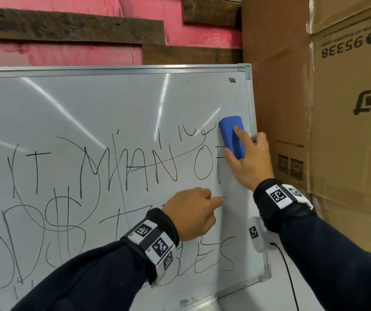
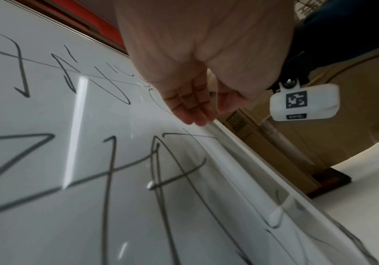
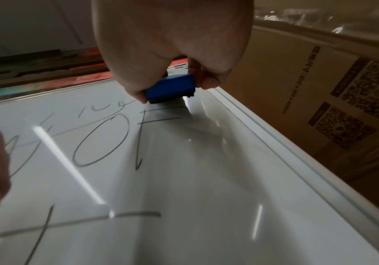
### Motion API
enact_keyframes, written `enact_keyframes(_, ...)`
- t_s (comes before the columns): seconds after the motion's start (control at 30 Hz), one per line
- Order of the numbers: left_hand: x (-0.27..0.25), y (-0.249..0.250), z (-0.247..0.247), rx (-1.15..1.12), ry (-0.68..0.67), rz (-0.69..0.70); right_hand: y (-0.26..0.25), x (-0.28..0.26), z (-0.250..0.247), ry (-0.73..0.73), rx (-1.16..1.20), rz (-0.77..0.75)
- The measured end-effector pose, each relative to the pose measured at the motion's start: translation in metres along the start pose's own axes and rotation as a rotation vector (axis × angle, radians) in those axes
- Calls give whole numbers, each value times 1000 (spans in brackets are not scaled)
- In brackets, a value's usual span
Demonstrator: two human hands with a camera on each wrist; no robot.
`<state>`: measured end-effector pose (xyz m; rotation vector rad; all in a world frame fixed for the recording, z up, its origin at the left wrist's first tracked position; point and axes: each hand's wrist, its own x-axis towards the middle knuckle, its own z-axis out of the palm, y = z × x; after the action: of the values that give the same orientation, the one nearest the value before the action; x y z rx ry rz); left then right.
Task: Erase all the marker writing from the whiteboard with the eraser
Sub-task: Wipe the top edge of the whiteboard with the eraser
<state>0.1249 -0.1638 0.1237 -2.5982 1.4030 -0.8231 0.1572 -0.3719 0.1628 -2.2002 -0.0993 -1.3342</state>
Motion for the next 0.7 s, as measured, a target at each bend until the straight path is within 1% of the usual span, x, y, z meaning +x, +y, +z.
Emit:
enact_keyframes(0.07, -7, 11, 7, -28, -96, -6, 0, -9, 2, -49, -5, -68)
enact_keyframes(0.1, -13, 17, 12, -51, -145, -2, 2, -9, 2, -42, -5, -56)
enact_keyframes(0.17, -26, 29, 26, -119, -242, 5, 4, -5, 2, 10, 16, 25)
enact_keyframes(0.23, -39, 37, 41, -190, -330, -4, 2, -3, 1, 12, 35, 61)
enact_keyframes(0.37, -57, 45, 61, -239, -439, -38, -2, -10, 1, -86, -1, -102)
enact_keyframes(0.4, -60, 46, 64, -234, -465, -45, 0, -8, 1, -63, 4, -75)
enact_keyframes(0.43, -62, 47, 65, -229, -481, -53, 3, -5, 0, -15, 23, 3)
enact_keyframes(0.47, -64, 46, 66, -231, -480, -59, 4, -2, -2, 29, 48, 86)
enact_keyframes(0.5, -65, 44, 67, -235, -462, -59, 4, -1, -3, 45, 64, 131)
enact_keyframes(0.53, -65, 42, 66, -240, -429, -60, 2, -2, -3, 24, 60, 122)
enact_keyframes(0.63, -60, 30, 59, -223, -300, -87, -8, -13, -2, -100, 12, -73)
enact_keyframes(0.67, -57, 26, 55, -216, -254, -96, -9, -14, -1, -110, 5, -95)
enact_keyframes(0.7, -56, 22, 50, -207, -210, -102, -10, -12, 0, -90, 16, -60)
